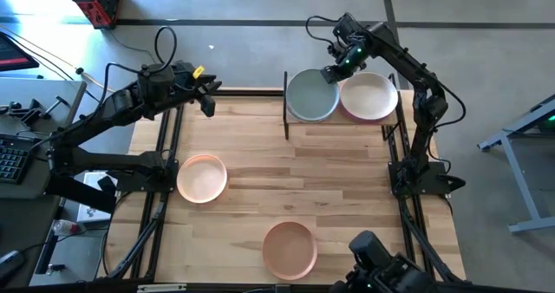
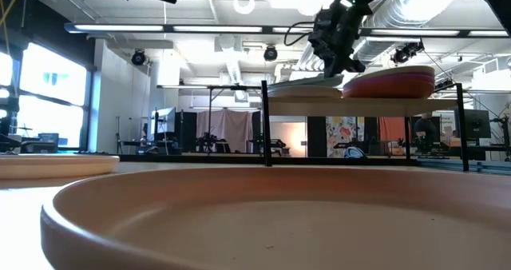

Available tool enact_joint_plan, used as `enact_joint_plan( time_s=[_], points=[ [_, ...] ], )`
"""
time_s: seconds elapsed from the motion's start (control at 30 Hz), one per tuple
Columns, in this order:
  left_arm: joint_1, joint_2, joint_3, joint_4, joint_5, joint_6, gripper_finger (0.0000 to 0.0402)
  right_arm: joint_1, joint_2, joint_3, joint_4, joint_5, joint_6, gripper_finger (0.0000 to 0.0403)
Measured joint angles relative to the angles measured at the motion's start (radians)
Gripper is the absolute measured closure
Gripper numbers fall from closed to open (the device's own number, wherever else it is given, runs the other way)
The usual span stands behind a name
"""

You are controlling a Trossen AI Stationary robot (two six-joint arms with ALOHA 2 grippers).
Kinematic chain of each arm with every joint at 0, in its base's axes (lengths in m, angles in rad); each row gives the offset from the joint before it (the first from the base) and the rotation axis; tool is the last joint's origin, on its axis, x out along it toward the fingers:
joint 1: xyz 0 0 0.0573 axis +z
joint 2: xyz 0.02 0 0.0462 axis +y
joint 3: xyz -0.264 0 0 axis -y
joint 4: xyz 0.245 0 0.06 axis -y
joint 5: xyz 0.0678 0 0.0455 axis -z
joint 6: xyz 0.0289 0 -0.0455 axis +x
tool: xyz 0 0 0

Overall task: Place and stack plates onto a shelf
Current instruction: Stack the light blue plate on top of the left white plate on the shelf

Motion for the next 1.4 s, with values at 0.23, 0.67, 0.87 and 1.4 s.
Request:
enact_joint_plan(
  time_s=[0.23, 0.67, 0.87, 1.4],
  points=[
    [0.0, 0.0, 0.0, 0.0, 0.0, -0.003, 0.0286, 0.0, 0.0, 0.0, 0.014, 0.003, 0.012, 0.0403],
    [0.0, 0.0, 0.0, -0.001, 0.0, -0.002, 0.0286, 0.04, 0.0, 0.0, -0.029, 0.065, 0.049, 0.0403],
    [0.0, 0.0, 0.0, -0.003, 0.0, -0.001, 0.0286, 0.047, 0.0, 0.0, -0.014, 0.082, 0.068, 0.0403],
    [0.0, 0.0, -0.001, -0.031, 0.0, 0.0, 0.0286, 0.047, 0.0, 0.0, 0.026, 0.107, 0.069, 0.0388]
  ],
)
